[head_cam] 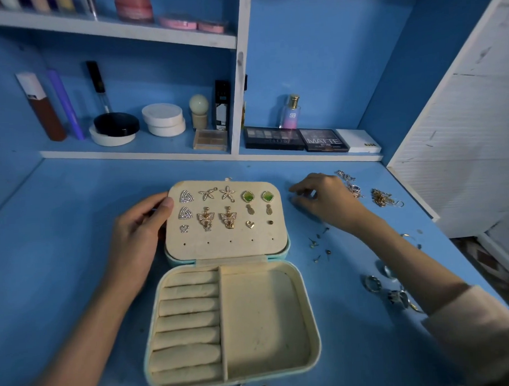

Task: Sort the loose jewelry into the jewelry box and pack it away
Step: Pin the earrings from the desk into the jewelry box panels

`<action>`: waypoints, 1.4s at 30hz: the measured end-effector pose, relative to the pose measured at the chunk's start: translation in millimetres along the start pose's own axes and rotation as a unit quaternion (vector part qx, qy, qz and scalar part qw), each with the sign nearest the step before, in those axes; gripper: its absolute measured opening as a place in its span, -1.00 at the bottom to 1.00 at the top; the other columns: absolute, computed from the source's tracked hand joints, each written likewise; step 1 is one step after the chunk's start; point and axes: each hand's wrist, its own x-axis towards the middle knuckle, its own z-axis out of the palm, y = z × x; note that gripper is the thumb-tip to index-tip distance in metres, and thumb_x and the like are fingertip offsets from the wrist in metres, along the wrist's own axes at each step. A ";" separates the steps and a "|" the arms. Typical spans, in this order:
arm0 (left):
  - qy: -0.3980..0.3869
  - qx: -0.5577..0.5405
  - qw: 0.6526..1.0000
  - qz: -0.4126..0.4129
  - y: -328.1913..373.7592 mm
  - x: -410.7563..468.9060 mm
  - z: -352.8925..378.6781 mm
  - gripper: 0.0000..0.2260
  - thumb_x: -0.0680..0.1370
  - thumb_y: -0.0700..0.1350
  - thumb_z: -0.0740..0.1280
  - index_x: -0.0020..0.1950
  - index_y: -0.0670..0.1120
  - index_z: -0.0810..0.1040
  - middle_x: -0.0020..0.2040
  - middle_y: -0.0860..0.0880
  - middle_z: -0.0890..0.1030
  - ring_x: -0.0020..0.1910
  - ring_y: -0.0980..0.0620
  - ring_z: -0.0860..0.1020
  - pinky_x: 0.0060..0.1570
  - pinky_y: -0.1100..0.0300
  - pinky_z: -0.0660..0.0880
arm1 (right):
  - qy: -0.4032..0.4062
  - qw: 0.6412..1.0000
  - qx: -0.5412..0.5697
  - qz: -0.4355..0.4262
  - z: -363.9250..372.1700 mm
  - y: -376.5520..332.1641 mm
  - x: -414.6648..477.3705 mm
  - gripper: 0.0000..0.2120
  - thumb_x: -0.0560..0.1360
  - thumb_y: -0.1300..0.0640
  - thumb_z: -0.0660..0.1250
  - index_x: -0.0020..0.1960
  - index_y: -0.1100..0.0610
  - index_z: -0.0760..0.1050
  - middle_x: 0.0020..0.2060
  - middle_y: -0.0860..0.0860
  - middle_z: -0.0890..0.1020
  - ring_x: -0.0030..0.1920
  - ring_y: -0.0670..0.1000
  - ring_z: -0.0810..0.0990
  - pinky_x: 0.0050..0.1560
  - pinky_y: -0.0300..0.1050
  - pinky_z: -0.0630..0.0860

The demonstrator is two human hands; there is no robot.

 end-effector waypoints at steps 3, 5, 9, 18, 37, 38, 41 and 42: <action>0.000 0.001 1.000 0.001 0.1 0.2 0.1 -0.80 0.56 -0.20 0.31 -0.07 0.10 0.62 -0.21 0.22 0.68 -0.18 0.25 0.58 0.00 0.20 0.45 | -0.003 1.000 0.026 0.013 3.4 -3.4 5.8 -0.93 0.45 0.26 0.38 -0.11 0.23 0.63 -0.18 0.07 0.58 -0.20 0.00 0.48 -0.04 -0.06 0.48; -0.003 0.000 1.000 0.002 0.2 0.4 0.5 -0.80 0.56 -0.21 0.30 -0.06 0.09 0.62 -0.20 0.21 0.68 -0.17 0.26 0.58 0.01 0.21 0.45 | -0.001 0.999 0.029 0.019 3.7 -2.6 4.9 -0.94 0.44 0.28 0.38 -0.14 0.24 0.62 -0.19 0.06 0.58 -0.21 0.00 0.48 -0.07 -0.10 0.47; -0.004 -0.004 1.000 -0.002 -1.2 1.3 0.1 -0.81 0.56 -0.21 0.30 -0.05 0.07 0.62 -0.19 0.19 0.68 -0.15 0.22 0.59 0.01 0.20 0.46 | -0.011 0.999 0.036 0.000 -1.0 4.5 -5.6 -0.93 0.44 0.30 0.39 -0.13 0.20 0.65 -0.22 -0.01 0.56 -0.29 -0.09 0.47 -0.15 -0.26 0.39; -0.002 -0.018 1.000 -0.018 -0.3 0.6 -0.4 -0.75 0.55 -0.21 0.31 -0.14 0.12 0.66 -0.17 0.16 0.69 -0.12 0.19 0.61 0.02 0.15 0.46 | -0.020 1.000 0.007 -0.002 -15.5 32.2 -18.9 -0.65 0.43 0.48 0.23 -0.02 0.15 0.67 -0.06 0.06 0.64 -0.20 0.01 0.51 -0.15 -0.48 0.33; -0.007 -0.008 1.000 -0.012 7.9 -1.7 2.2 -0.59 0.55 -0.23 0.30 -0.28 0.27 0.66 -0.26 0.25 0.66 -0.24 0.33 0.57 -0.14 0.40 0.46 | 0.002 0.999 0.027 0.023 -24.2 30.0 -44.1 -0.73 0.45 0.40 0.28 0.00 0.15 0.65 -0.12 0.00 0.61 -0.17 -0.03 0.53 -0.07 -0.45 0.41; -0.006 -0.008 1.000 -0.014 7.9 -1.5 1.7 -0.59 0.55 -0.22 0.30 -0.28 0.28 0.66 -0.26 0.25 0.66 -0.23 0.32 0.57 -0.10 0.36 0.46 | 0.001 0.999 0.028 0.024 -24.7 31.1 -46.3 -0.74 0.45 0.40 0.29 -0.01 0.15 0.66 -0.13 -0.02 0.61 -0.16 -0.03 0.54 -0.05 -0.43 0.42; -0.007 -0.011 1.000 -0.019 7.5 -1.1 0.6 -0.61 0.55 -0.21 0.30 -0.25 0.26 0.67 -0.24 0.23 0.67 -0.18 0.25 0.58 0.01 0.23 0.47 | -0.006 0.999 0.029 0.013 -26.4 33.2 -53.8 -0.79 0.45 0.36 0.33 -0.03 0.15 0.67 -0.10 -0.07 0.61 -0.11 -0.17 0.52 0.00 -0.56 0.32; -0.007 -0.013 1.000 -0.020 7.6 -1.0 0.6 -0.62 0.55 -0.21 0.30 -0.25 0.26 0.68 -0.23 0.22 0.68 -0.17 0.23 0.58 0.03 0.21 0.47 | -0.007 1.000 0.028 0.010 -26.6 32.9 -55.6 -0.80 0.45 0.35 0.34 -0.02 0.15 0.66 -0.09 -0.08 0.61 -0.12 -0.20 0.52 0.00 -0.58 0.30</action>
